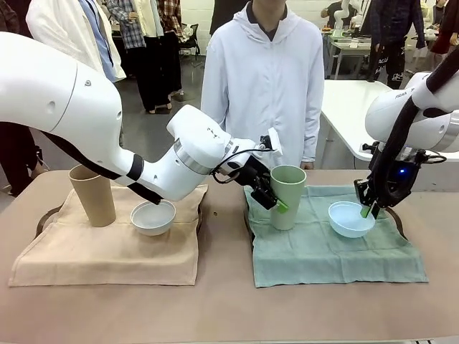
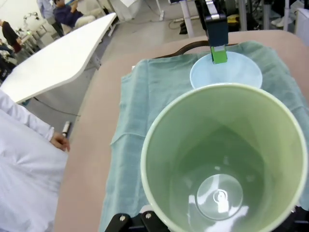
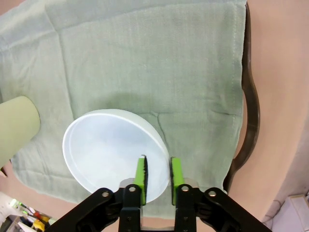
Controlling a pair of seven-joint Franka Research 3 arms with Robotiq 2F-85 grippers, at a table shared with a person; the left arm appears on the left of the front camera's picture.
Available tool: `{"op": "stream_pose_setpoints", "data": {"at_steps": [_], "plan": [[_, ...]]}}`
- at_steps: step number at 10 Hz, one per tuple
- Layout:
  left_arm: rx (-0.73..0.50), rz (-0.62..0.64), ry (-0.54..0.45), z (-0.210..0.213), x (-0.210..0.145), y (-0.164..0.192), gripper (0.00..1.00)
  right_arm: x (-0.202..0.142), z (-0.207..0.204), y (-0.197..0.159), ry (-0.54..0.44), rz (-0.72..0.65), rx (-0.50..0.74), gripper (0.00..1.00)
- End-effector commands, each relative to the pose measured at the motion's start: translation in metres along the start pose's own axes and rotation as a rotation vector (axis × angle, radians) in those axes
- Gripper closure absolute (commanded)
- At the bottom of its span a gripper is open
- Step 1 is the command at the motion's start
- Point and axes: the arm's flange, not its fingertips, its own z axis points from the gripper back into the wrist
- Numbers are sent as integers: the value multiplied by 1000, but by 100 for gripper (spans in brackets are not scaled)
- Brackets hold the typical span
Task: Set up a tray with a mat and arrange the tableware.
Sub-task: Place the Picnic Bowl and Reusable plastic cup back onto the Handle tray in front of the human's position.
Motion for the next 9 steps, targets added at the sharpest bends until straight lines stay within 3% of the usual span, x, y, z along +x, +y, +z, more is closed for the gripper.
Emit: {"op": "stream_pose_setpoints", "data": {"at_steps": [1,2,3,6,7,9], "plan": [[3,9,33,4,1,0,0,5,4,-3,-23,3,18,0],[-11,18,51,9,2,-2,0,1,14,-3,-52,1,-33,0],[-5,36,70,16,3,-3,0,-5,29,-3,-83,1,-59,51],[-48,135,168,43,0,-9,0,-26,64,-10,-103,6,-71,21],[-58,161,245,56,4,-15,0,-31,72,-11,-96,10,-68,11],[-36,228,400,88,19,-26,0,-43,88,-8,-92,31,-54,11]]}}
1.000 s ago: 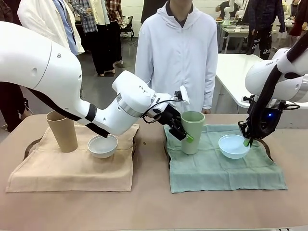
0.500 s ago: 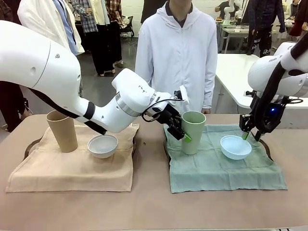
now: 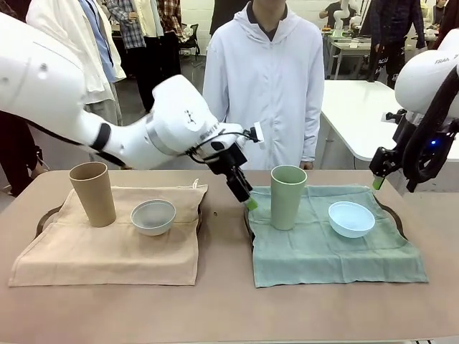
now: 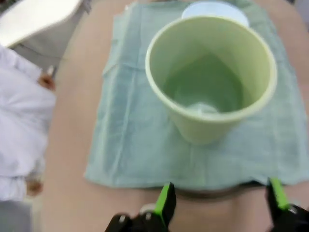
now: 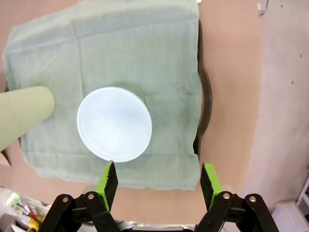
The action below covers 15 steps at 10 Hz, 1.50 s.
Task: Set up a tray with a mat and arrange the tableware.
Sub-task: Place the Picnic Bowl and Reusable plastic cup back onto the Handle tray in front of the human's position.
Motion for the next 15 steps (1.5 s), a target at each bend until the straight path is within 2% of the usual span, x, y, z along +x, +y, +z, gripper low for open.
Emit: {"op": "stream_pose_setpoints", "data": {"at_steps": [1,2,3,5,7,8,9,15], "plan": [[37,133,214,39,18,-22,0,-14,6,5,17,27,-7,11],[71,232,349,51,28,-31,0,-17,11,7,14,32,-18,11],[167,319,429,64,37,-41,0,-21,17,11,17,32,-35,11],[297,506,520,91,55,-58,0,-29,41,20,17,3,-72,11],[357,594,502,112,72,-71,0,-38,62,24,6,14,-85,11],[316,601,485,125,78,-78,0,-34,67,23,10,19,-92,11],[355,551,497,112,58,-74,0,-34,53,20,4,27,-52,11],[355,551,497,112,58,-74,0,-34,53,20,4,27,-52,11]]}}
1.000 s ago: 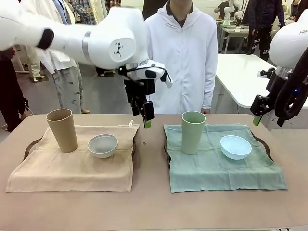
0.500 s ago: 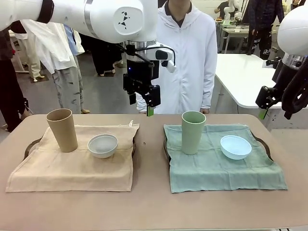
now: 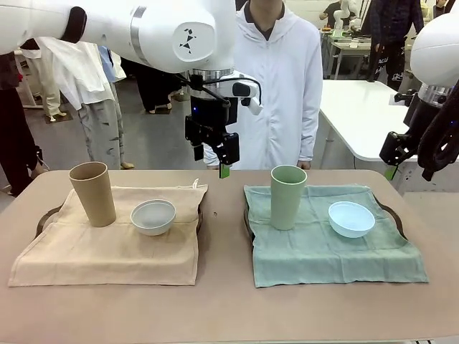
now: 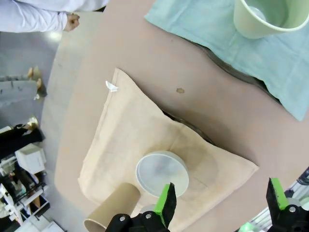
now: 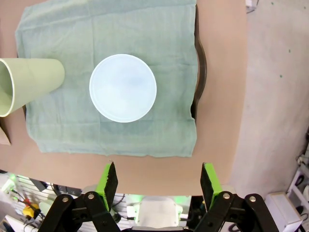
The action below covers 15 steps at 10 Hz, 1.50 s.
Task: Set up a tray with a mat and arrange the tableware.
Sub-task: Place the Picnic Bowl and Reusable plastic cup back onto the Handle tray in front of the human's position.
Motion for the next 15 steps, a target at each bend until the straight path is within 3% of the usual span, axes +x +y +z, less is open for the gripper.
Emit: {"op": "stream_pose_setpoints", "data": {"at_steps": [1,8,12,15], "plan": [[15,-22,-19,-2,-5,2,0,1,-4,1,-12,-1,3,11],[0,0,0,0,0,0,0,-9,6,-3,-12,-16,5,11],[-179,241,5,49,-93,93,0,-20,-4,-64,81,-85,105,11],[-285,369,-101,80,-162,159,0,-22,0,-106,116,-114,226,11]]}}
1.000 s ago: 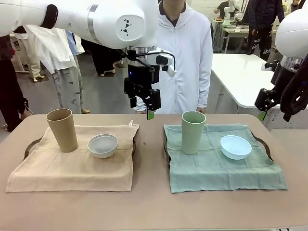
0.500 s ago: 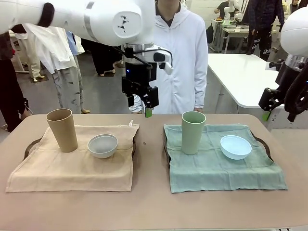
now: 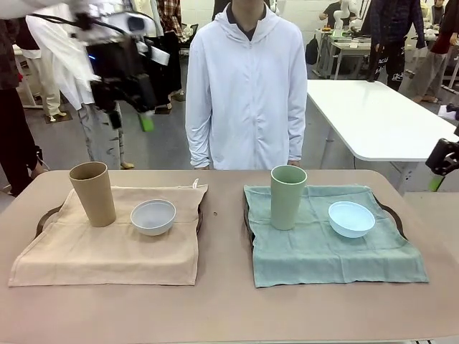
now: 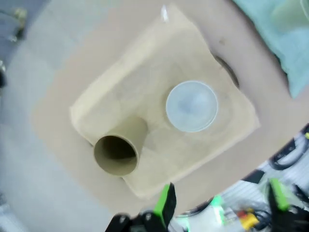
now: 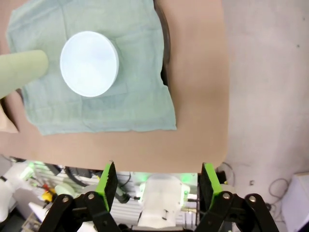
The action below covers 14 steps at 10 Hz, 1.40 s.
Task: Set up a tray with a mat and arrange the tableware.
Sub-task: Place the Picnic Bowl and Reusable plastic cup back onto the Handle tray in front of the human's position.
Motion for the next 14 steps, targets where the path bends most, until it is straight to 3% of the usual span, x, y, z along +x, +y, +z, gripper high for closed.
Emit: {"op": "stream_pose_setpoints", "data": {"at_steps": [1,5,7,12,14], "plan": [[-118,28,-94,11,-40,34,0,7,13,-18,27,-7,143,11],[-387,67,-282,5,-114,124,0,11,28,-59,46,-83,454,11],[-470,162,-348,-12,-156,169,0,7,34,-82,22,-92,544,11],[-588,368,-434,-36,-250,244,0,-13,22,-125,-2,-147,638,11],[-578,377,-447,-34,-253,245,0,-13,12,-135,6,-152,685,11]]}}
